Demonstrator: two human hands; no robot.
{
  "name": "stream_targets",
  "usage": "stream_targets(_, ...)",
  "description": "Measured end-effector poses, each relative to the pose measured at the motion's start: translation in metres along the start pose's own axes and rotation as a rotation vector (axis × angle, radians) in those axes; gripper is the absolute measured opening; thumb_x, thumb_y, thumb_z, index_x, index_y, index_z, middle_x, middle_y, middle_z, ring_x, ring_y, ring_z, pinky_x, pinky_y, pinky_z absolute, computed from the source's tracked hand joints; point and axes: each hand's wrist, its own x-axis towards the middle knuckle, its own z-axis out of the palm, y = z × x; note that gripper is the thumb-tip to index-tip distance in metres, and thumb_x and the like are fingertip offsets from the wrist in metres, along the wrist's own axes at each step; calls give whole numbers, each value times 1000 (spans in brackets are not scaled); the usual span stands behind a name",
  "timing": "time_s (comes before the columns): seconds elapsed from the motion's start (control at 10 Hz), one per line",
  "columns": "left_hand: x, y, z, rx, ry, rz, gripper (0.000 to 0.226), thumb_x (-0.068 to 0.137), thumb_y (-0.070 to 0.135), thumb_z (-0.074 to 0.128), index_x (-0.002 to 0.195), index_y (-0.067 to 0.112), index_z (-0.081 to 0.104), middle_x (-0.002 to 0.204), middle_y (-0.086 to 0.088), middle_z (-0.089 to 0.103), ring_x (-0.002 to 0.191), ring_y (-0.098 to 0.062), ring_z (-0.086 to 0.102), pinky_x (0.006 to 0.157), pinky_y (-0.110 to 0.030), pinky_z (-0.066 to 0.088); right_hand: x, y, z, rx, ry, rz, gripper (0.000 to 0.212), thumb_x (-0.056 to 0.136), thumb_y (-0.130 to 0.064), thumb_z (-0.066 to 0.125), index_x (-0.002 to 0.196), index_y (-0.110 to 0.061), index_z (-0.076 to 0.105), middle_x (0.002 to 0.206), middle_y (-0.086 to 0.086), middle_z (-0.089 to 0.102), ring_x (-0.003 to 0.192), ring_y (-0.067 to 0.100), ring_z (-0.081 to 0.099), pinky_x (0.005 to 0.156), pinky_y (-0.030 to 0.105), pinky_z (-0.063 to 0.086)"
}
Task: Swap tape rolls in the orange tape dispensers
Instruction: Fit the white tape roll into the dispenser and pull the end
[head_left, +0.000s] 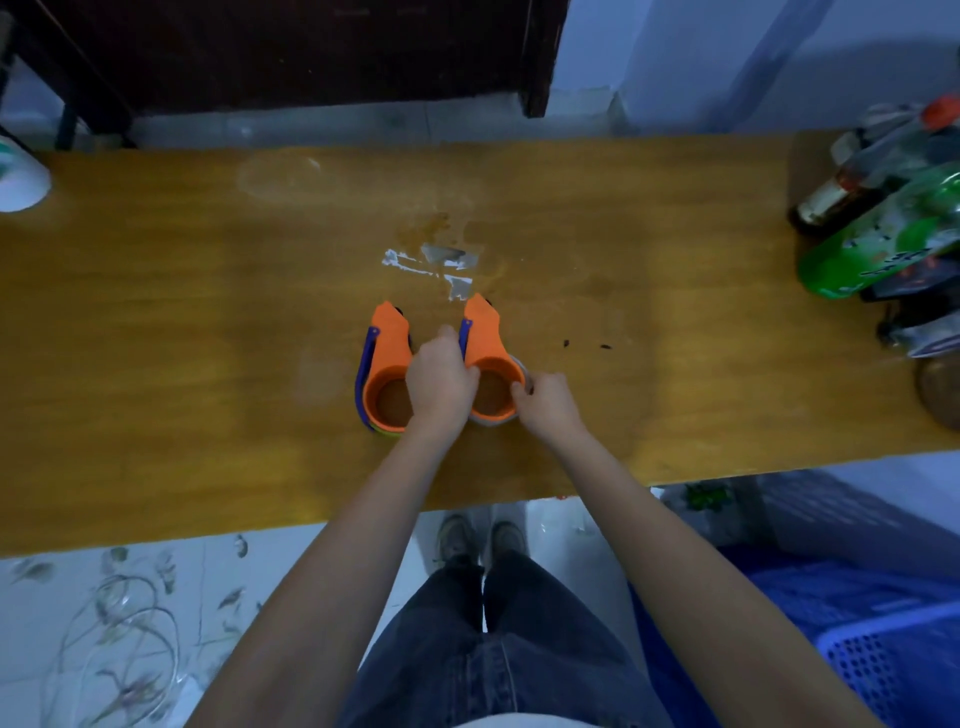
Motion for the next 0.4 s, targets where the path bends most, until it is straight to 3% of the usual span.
stream_targets(0.1, -1, 3, 0, 15, -8, 2, 30, 82, 17, 69, 105, 7, 53, 98, -14, 67, 92, -33, 65, 72, -42, 54, 4, 5, 7, 7, 21, 18, 39, 93, -21, 44, 57, -23, 31, 81, 15, 46, 66, 23, 41, 59, 28, 30)
stream_targets(0.2, -4, 5, -1, 17, -13, -3, 33, 82, 17, 68, 108, 6, 51, 100, -14, 67, 93, -33, 65, 71, -41, 54, 3, 5, 6, 3, 18, 23, 39, 92, -22, 44, 56, -22, 30, 81, 14, 44, 58, 22, 38, 52, 28, 27)
stream_targets(0.3, -6, 9, -6, 23, -42, -26, 44, 82, 20, 69, 118, 5, 48, 107, -15, 66, 98, -33, 64, 74, -41, 55, 3, 6, 4, -8, -18, 32, 33, 92, -31, 46, 63, -16, 44, 85, 17, 50, 64, 26, 46, 52, 29, 30)
stream_targets(0.4, -18, 8, -16, 49, 22, 12, 46, 85, 25, 66, 121, 4, 49, 117, -14, 61, 106, -32, 60, 78, -41, 51, -7, 13, -1, 21, 15, 37, 49, 91, -48, 43, 105, -4, 58, 109, 20, 60, 94, 35, 60, 71, 37, 45)
